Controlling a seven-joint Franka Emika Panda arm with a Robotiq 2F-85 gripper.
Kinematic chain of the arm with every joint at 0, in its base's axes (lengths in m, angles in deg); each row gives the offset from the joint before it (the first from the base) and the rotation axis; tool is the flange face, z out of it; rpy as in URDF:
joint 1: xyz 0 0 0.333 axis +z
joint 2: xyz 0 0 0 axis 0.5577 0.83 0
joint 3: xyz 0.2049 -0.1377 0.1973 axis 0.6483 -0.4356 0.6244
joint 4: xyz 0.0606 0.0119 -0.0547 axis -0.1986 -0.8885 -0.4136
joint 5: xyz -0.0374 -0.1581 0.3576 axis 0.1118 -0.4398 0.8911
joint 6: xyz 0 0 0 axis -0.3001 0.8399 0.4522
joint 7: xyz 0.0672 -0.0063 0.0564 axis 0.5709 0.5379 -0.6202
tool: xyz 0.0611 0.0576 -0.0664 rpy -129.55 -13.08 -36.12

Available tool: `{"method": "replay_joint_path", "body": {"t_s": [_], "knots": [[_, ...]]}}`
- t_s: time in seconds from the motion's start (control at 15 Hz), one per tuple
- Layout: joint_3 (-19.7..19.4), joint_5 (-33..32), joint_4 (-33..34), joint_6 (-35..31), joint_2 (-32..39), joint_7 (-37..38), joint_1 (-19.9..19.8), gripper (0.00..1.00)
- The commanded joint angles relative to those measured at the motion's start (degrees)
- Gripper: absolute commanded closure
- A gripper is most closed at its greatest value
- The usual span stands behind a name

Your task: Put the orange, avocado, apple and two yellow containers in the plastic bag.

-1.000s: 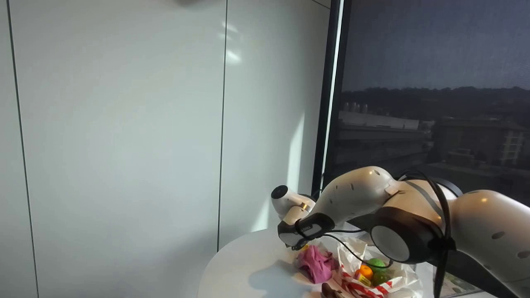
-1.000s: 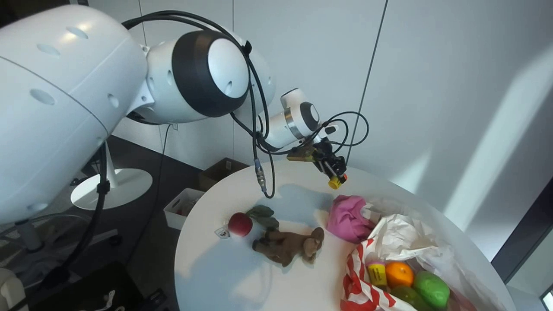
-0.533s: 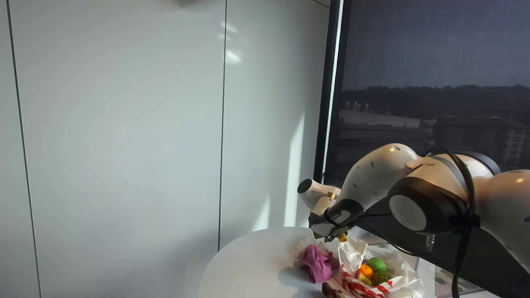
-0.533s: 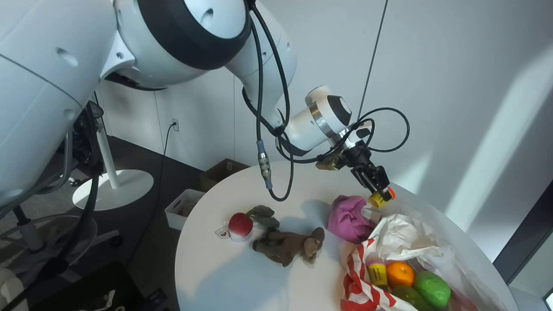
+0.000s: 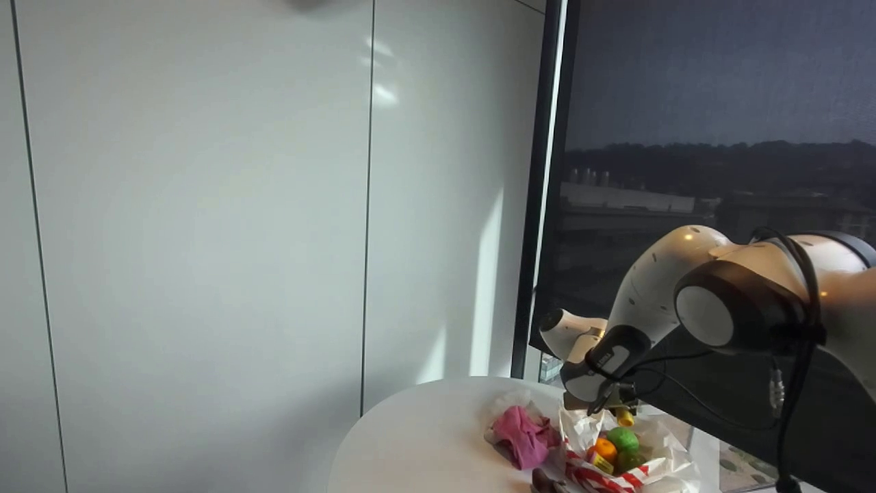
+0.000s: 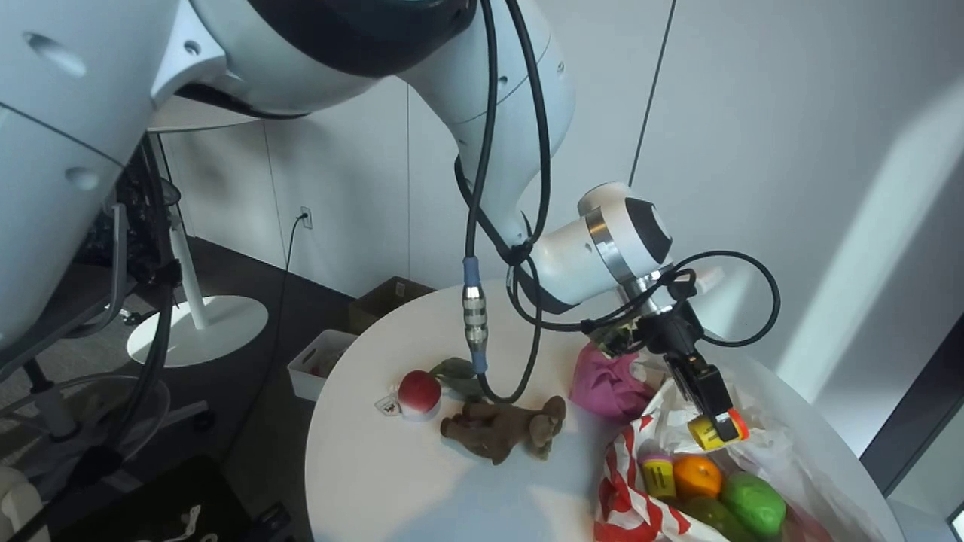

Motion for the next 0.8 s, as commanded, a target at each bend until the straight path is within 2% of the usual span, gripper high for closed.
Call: {"method": "replay_joint_path", "body": {"t_s": [0.0, 0.27, 0.73], "knots": [[3.2, -2.5, -2.4, -2.9, -1.1, 6.4, -4.2, 0.75], [4.9, -2.4, -1.1, -4.7, 2.3, 10.8, -6.8, 0.75], [4.5, -4.1, 1.9, -5.9, 6.3, 17.9, -7.3, 0.74]]}}
